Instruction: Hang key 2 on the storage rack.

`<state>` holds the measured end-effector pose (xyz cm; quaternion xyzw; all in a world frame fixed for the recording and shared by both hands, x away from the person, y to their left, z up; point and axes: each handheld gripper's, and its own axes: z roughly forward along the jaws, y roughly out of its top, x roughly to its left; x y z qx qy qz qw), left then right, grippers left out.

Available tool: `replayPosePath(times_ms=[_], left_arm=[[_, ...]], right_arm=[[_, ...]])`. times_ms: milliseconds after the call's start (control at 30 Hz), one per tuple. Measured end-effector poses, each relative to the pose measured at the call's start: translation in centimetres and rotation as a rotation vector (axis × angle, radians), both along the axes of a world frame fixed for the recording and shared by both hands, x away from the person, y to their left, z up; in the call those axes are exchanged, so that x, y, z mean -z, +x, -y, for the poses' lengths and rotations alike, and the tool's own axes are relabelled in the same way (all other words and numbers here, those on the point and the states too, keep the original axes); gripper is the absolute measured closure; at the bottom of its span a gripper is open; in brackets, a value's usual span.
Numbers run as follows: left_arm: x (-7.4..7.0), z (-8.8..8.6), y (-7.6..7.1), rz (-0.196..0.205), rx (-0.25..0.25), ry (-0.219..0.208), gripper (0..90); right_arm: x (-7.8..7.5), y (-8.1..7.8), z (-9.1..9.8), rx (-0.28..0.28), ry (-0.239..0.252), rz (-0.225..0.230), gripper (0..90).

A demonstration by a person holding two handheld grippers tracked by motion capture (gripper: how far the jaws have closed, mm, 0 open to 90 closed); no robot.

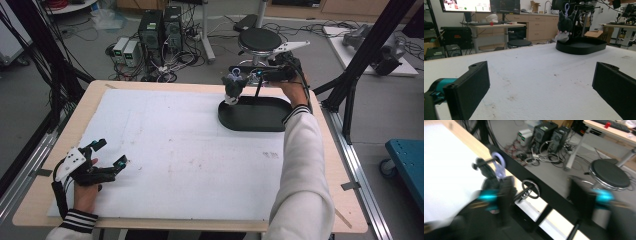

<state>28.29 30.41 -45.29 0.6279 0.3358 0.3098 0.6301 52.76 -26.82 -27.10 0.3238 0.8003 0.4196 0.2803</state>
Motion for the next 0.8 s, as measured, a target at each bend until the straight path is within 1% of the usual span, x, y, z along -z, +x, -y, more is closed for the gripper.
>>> replayPosePath(times_ms=[33, 67, 100, 133, 167, 200, 267, 300, 367, 433, 467, 500, 533, 600, 633, 667, 700, 767, 800], left_arm=[[0.0, 0.0, 0.0, 0.0, 0.0, 0.0, 1.8], [0.0, 0.0, 0.0, 0.002, 0.0, 0.0, 1.7], [0.0, 0.0, 0.0, 0.003, 0.0, 0.0, 1.7], [0.0, 0.0, 0.0, 0.003, 0.001, -0.001, 1.7], [0.0, 0.0, 0.0, 0.003, 0.002, 0.003, 1.7], [0.0, 0.0, 0.0, 0.003, 0.004, 0.005, 1.8], [0.0, 0.0, 0.0, 0.005, 0.004, 0.005, 1.8], [0.0, 0.0, 0.0, 0.004, 0.003, 0.005, 1.7], [0.0, 0.0, 0.0, 0.005, 0.003, 0.004, 1.7], [0.0, 0.0, 0.0, 0.004, 0.003, 0.005, 1.8], [0.0, 0.0, 0.0, 0.005, 0.003, 0.005, 1.8], [0.0, 0.0, 0.0, 0.004, 0.002, 0.005, 1.7], [0.0, 0.0, 0.0, 0.005, 0.003, 0.005, 1.7], [0.0, 0.0, 0.0, 0.006, 0.003, 0.004, 1.7], [0.0, 0.0, 0.0, 0.004, 0.003, 0.006, 1.8], [0.0, 0.0, 0.0, 0.004, 0.002, 0.006, 1.7], [0.0, 0.1, 0.0, 0.005, 0.001, 0.005, 1.8], [0.0, 0.0, 0.0, 0.003, 0.001, 0.003, 1.7], [0.0, 0.0, 0.0, 0.003, 0.002, -0.001, 1.8]], right_arm=[[-0.1, -0.2, 0.0, 0.001, 0.019, -0.001, 10.3], [-0.2, -0.4, 0.0, 0.0, 0.045, 0.002, 5.1], [-0.4, -0.7, -0.1, -0.005, 0.077, -0.004, 0.7], [-0.6, -1.1, 0.0, -0.012, 0.099, -0.004, 0.7], [-0.9, -1.6, 0.0, -0.015, 0.116, 0.007, 0.7], [-1.1, -2.1, 0.0, -0.016, 0.137, 0.03, 0.7], [-1.5, -3.4, 0.1, -0.024, 0.206, 0.035, 0.7], [-1.5, -4.0, 0.1, -0.034, 0.224, 0.04, 0.7], [-1.5, -5.3, 0.1, -0.046, 0.228, 0.036, 0.7], [-1.4, -6.7, 0.4, -0.051, 0.248, 0.061, 0.7], [-1.4, -7.4, 0.5, -0.051, 0.251, 0.057, 0.7], [-1.3, -8.2, 0.7, -0.055, 0.256, 0.085, 0.7], [-1.1, -8.9, 0.9, -0.056, 0.265, 0.085, 0.7], [-0.7, -10.7, 1.2, -0.05, 0.269, 0.104, 0.7], [-0.4, -11.6, 1.4, -0.045, 0.251, 0.122, 0.7], [0.0, -12.7, 1.5, -0.032, 0.244, 0.139, 0.8], [0.5, -13.9, 1.7, -0.025, 0.254, 0.158, 0.8], [2.1, -16.5, 2.2, -0.018, 0.297, 0.206, 0.7], [2.7, -17.4, 2.3, -0.015, 0.304, 0.222, 0.8]])
